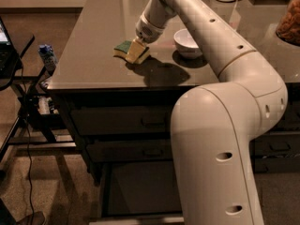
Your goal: Place sponge into bottom drawer
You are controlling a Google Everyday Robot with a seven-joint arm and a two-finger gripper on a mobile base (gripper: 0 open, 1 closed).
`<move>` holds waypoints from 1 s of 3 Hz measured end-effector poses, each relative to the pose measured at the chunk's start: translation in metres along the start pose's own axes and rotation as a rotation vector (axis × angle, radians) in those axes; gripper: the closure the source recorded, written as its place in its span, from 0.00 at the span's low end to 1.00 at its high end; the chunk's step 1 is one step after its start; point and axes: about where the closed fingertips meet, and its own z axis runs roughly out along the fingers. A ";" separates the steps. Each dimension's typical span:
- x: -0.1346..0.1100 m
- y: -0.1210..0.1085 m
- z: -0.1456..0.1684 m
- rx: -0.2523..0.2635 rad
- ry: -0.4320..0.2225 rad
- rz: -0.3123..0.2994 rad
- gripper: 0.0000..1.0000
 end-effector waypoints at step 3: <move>0.005 0.005 -0.009 0.029 -0.015 -0.008 1.00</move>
Offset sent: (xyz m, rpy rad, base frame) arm -0.0235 -0.0136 0.0062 0.0037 -0.0392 -0.0223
